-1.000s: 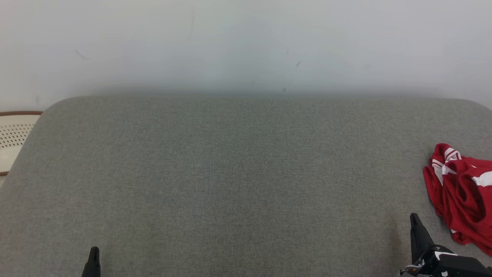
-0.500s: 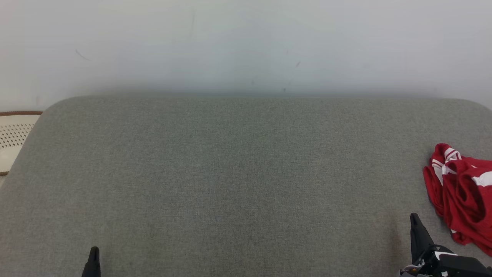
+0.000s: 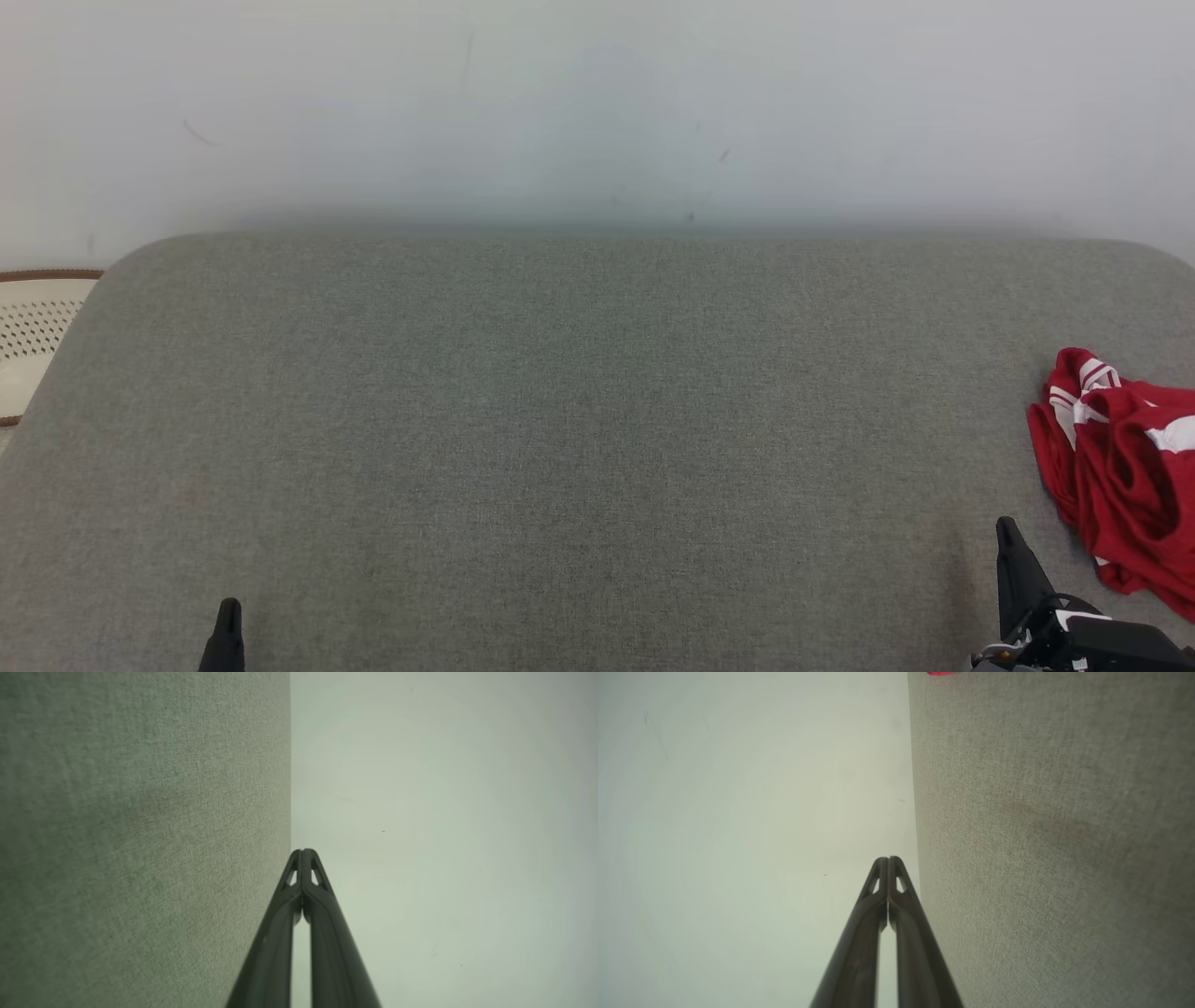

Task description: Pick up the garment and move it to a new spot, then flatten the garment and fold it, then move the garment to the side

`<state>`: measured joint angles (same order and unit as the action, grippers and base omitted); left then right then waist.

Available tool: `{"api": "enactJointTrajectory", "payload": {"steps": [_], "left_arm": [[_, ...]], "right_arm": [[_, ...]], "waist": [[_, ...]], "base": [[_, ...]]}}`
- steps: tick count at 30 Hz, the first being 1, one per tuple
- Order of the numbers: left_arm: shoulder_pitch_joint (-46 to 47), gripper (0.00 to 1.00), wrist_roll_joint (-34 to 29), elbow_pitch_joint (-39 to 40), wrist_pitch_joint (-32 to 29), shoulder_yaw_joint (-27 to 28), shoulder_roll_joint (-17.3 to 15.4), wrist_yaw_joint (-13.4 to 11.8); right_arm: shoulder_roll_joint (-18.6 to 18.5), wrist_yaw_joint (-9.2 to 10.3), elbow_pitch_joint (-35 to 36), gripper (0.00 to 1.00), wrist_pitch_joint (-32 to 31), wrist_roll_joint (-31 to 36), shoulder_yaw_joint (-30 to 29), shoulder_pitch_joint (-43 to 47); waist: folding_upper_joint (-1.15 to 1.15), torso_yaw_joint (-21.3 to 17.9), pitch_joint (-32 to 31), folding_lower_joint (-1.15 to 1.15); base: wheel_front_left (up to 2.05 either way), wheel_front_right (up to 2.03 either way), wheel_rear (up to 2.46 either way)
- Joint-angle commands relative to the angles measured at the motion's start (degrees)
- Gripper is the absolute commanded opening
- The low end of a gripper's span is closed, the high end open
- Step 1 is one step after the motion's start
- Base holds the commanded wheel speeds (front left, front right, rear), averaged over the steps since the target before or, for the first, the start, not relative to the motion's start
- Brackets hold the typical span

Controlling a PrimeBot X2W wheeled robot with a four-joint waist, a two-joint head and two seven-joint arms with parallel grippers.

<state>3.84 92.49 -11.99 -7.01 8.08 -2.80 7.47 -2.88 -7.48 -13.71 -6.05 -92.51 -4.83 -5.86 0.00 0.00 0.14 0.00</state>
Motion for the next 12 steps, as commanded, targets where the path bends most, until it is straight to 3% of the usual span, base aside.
{"api": "enactJointTrajectory", "payload": {"steps": [1, 12], "left_arm": [[0.4, 0.00, 0.1, 0.2, -0.2, 0.1, -0.2, 0.2], [0.4, 0.00, 0.1, 0.2, -0.2, 0.1, -0.2, 0.2]], "right_arm": [[0.1, -0.02, 0.2, 0.00, -0.1, -0.2, -0.1, -0.1], [0.1, -0.02, 0.2, 0.00, -0.1, -0.2, -0.1, -0.1]], "waist": [[0.00, 0.0, 0.0, 0.00], [0.00, 0.0, 0.0, 0.00]], "base": [[0.00, 0.00, 0.00], [0.00, 0.00, 0.00]]}}
